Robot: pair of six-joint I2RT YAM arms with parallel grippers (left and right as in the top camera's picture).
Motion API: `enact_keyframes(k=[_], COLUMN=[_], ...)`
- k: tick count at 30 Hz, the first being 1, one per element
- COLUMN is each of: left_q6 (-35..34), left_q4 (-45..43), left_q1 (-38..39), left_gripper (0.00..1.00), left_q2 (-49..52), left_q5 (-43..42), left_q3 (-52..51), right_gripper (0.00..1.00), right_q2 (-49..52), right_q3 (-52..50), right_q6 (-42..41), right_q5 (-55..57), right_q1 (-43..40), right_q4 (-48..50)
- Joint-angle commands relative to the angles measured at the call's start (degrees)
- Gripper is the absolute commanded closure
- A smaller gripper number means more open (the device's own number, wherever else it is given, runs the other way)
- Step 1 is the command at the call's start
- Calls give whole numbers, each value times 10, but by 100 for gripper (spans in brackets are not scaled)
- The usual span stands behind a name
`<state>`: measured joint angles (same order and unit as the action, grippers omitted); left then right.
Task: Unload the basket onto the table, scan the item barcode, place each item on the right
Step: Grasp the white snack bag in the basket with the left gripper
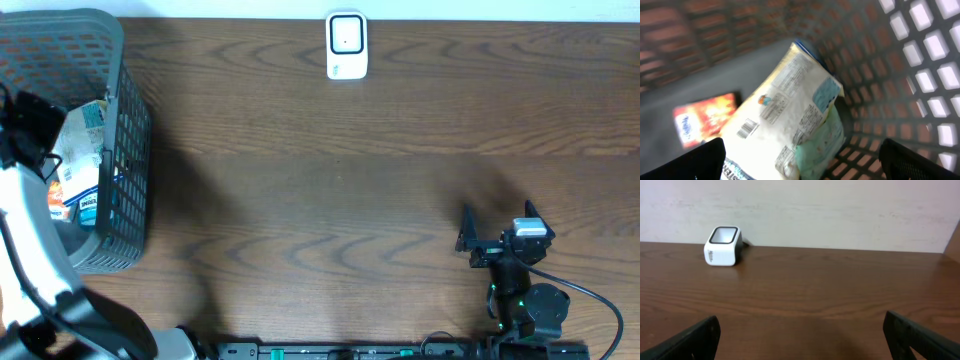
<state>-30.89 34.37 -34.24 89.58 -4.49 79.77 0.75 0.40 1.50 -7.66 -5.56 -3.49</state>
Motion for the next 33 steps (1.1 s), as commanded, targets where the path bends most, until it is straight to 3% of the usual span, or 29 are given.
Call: enact_keyframes(k=[1,12,22,23,24,27,33], left_q6=[155,286,313,313,313,313,313], left_q4=[-15,-23,-41,-43,-45,-53,-66], left_q1=[-1,-2,-2,-2,-2,-2,-2], left_gripper=[2,2,1,4,15,67,91], left_q2=[46,167,236,243,248,260,245], left_q5=[-38,-38,-9,-9,-9,-9,-8], left_q3=[6,6,6,6,6,6,6], right_gripper=[1,1,1,1,1,1,1], right_q2=[0,0,0,0,0,0,0], right_q3=[-1,-1,-1,-1,-1,-1,-1], right_q6=[-4,-4,-4,-4,-4,-4,-4], right_q5=[5,5,5,5,5,5,5], right_q1=[-4,-4,-4,-4,-4,-4,-4], right_q4=[-2,-2,-2,-2,-2,-2,-2])
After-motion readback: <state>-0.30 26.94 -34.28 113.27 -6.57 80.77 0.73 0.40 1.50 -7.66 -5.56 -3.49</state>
